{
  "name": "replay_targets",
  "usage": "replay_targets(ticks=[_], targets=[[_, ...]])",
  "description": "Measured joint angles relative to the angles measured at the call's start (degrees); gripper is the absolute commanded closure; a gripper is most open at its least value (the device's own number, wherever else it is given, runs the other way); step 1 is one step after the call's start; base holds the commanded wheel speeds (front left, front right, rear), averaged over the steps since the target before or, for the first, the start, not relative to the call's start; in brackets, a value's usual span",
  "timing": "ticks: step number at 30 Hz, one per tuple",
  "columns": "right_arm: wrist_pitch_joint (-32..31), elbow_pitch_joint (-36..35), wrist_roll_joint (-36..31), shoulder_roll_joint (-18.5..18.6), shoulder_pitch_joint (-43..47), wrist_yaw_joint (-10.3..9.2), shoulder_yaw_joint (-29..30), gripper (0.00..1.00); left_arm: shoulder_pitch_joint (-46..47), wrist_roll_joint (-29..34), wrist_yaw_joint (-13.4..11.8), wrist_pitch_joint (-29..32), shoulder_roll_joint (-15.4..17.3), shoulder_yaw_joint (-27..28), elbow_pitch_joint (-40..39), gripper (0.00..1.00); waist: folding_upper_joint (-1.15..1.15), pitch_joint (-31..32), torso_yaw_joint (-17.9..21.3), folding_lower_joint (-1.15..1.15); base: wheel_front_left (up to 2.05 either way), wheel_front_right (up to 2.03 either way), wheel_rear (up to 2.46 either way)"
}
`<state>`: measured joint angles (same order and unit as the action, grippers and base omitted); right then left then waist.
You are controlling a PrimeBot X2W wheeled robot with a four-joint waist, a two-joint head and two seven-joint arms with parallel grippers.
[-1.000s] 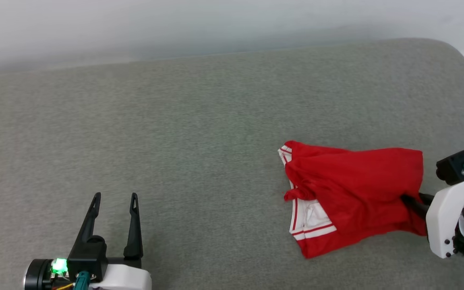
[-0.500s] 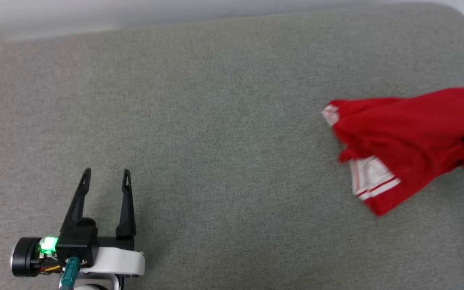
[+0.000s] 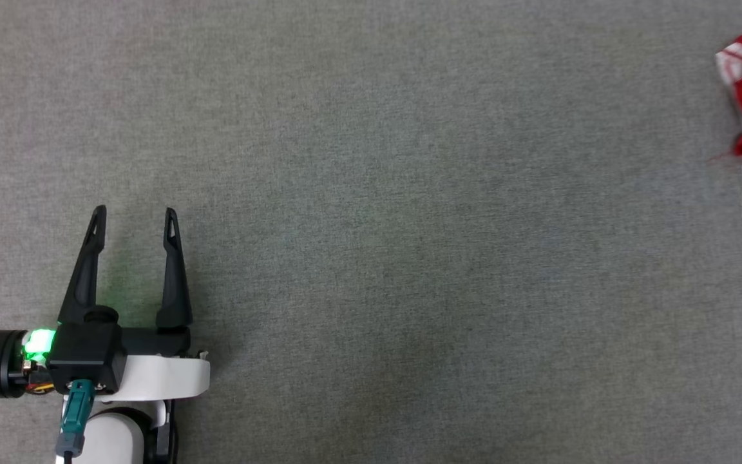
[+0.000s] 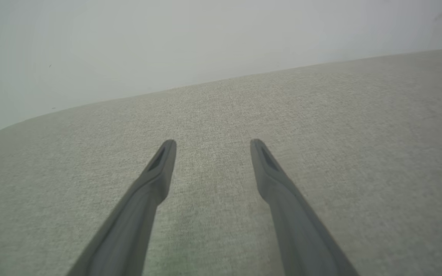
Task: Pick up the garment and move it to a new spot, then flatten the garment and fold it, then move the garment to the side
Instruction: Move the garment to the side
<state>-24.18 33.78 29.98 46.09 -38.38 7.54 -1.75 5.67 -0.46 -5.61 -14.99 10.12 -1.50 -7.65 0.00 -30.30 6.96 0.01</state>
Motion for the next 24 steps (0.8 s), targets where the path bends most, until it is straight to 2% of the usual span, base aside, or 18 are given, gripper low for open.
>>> replay_targets(ticks=[9,10,11,12,18,24], targets=[[0.1,6.0,-3.3,1.0,-3.7,0.0,4.2,1.0,0.9,0.2,-0.5,0.0,0.1,-0.2,-1.1,0.0,0.0,-2.9,-1.1,0.0,0.0,0.0,0.0],[0.7,6.6,-3.8,0.7,-4.0,0.0,4.8,0.9,1.0,0.2,-0.6,0.0,0.1,-0.2,-1.1,0.0,0.0,-3.0,-1.1,0.0,0.0,0.0,0.0],[1.3,7.0,-4.5,0.6,-4.2,0.0,5.2,0.23,1.1,0.2,-0.6,0.0,0.1,-0.2,-1.1,0.0,0.0,-2.9,-1.2,0.0,0.0,0.0,0.0],[1.5,7.4,-5.1,0.4,-4.3,0.0,5.5,0.0,1.2,0.2,-0.7,0.0,0.1,-0.2,-1.0,0.0,0.0,-2.8,-1.3,0.0,0.0,0.0,0.0],[4.9,8.3,-7.3,-2.0,-4.4,0.0,6.8,0.0,1.0,-0.2,-1.0,0.0,-0.4,-0.6,0.2,0.0,0.0,0.0,-1.7,0.0,0.0,0.0,0.0],[12.1,3.2,-8.5,-4.3,-0.9,-0.01,6.5,0.0,-1.9,-0.8,-1.2,0.0,-1.4,-0.6,1.8,0.0,0.0,5.6,-2.2,-0.01,0.0,0.0,0.0]])
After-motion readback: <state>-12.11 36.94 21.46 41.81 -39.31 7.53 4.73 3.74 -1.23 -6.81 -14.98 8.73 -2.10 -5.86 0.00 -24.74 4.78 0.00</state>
